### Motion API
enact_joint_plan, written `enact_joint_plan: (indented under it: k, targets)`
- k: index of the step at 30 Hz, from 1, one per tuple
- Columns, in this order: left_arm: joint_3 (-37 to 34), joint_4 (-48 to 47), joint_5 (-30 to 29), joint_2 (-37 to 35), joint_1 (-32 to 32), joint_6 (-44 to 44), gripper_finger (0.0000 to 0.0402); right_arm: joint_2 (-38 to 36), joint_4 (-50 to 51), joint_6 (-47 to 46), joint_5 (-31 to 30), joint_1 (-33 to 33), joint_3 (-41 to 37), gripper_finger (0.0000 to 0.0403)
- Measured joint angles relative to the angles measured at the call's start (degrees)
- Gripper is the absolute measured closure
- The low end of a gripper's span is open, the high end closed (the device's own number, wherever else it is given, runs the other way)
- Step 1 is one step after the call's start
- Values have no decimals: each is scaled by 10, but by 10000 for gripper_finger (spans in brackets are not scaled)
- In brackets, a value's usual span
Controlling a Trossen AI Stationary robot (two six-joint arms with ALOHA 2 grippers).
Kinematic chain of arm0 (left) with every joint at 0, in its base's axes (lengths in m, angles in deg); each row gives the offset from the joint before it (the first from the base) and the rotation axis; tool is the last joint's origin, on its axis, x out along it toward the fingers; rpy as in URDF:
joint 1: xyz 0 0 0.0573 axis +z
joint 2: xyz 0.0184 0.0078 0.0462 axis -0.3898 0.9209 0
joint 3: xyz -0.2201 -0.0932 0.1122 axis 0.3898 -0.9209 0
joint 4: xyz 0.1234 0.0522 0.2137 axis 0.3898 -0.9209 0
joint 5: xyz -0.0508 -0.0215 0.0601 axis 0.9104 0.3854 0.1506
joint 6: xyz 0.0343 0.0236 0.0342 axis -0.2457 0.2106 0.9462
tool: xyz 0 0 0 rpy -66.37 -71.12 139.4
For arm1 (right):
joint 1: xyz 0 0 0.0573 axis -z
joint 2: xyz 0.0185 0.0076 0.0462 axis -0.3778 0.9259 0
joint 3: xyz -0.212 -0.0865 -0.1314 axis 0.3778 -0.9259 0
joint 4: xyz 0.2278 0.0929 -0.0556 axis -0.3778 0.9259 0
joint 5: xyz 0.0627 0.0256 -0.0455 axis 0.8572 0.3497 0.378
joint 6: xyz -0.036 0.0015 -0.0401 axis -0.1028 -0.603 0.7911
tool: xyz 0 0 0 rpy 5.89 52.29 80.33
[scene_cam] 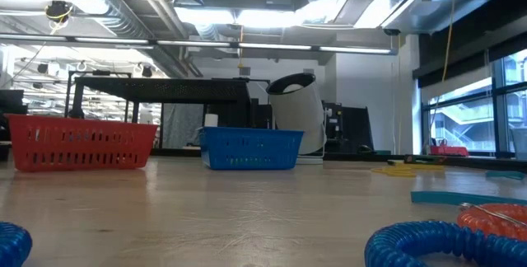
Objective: Pick & Place Office Desk Supplies
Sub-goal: Put the black rubber band into the red bin
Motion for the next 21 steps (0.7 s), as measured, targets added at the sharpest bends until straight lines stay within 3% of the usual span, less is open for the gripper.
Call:
enact_joint_plan:
  k: [7,13,21]
  targets:
    - [0,9,38,22,16,-22,160,13,-24,29,-3,0,0,383]
    - [0,8,18,32,18,-32,172,13,-26,29,-16,0,0,382]
    - [0,7,-19,32,9,-30,253,13,-24,26,-18,0,0,382]
